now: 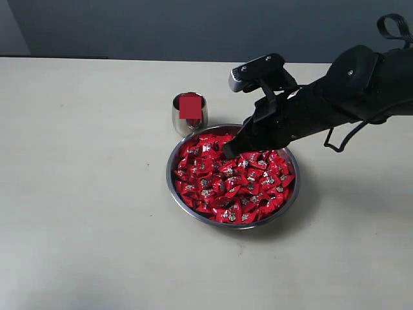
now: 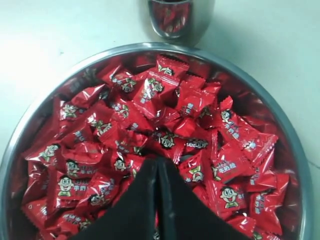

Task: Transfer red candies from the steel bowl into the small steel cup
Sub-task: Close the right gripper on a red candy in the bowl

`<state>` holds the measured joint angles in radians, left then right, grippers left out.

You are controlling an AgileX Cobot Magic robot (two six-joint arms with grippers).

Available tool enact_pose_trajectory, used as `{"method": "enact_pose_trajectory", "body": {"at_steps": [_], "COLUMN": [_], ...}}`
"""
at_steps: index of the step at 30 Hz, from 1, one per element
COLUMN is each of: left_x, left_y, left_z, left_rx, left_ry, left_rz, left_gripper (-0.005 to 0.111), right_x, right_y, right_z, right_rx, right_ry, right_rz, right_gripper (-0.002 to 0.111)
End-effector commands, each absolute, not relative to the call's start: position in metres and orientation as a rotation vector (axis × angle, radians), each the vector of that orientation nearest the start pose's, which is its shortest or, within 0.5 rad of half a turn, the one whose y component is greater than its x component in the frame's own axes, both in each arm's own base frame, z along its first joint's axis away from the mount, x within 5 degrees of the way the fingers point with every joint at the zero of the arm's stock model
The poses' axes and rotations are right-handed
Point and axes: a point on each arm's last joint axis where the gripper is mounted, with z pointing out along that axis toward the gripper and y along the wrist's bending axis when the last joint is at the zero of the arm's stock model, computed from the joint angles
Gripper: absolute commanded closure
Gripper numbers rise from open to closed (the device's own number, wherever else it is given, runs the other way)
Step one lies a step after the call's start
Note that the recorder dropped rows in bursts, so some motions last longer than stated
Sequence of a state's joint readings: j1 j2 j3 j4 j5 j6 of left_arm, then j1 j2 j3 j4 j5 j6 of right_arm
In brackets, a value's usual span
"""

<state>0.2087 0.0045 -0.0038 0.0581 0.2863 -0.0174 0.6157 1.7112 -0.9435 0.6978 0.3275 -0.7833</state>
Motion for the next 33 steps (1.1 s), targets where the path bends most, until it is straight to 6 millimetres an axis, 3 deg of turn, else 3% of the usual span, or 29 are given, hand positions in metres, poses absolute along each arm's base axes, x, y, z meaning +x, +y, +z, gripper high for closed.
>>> {"method": "enact_pose_trajectory", "body": {"at_steps": [1,9,17,27,33], "left_x": [0.053,0.053,0.053,0.053,0.053], "left_y": [0.013,0.013,0.013,0.013,0.013], "left_z": [0.187,0.187,0.187,0.187,0.187], "left_rx": [-0.156,-0.156,-0.156,-0.156,-0.156], "left_ry": [1.765,1.765,1.765,1.765,1.765], "left_rz": [0.193,0.193,0.193,0.193,0.193], "left_gripper": [0.106,0.106,0.106,0.106,0.106], "right_x": [0.265,0.266,0.269,0.278,0.279], "right_y": [0.212,0.213,0.22,0.225,0.226], "right_z": [0.188,0.19,0.199,0.156,0.14], "right_rx": [-0.987,-0.985,-0.954,-0.965,-0.97], "right_ry": [2.335,2.327,2.337,2.447,2.489], "right_rz": [0.476,0.477,0.552,0.516,0.508], "right_gripper": [0.109,0.108,0.07,0.07,0.07]}}
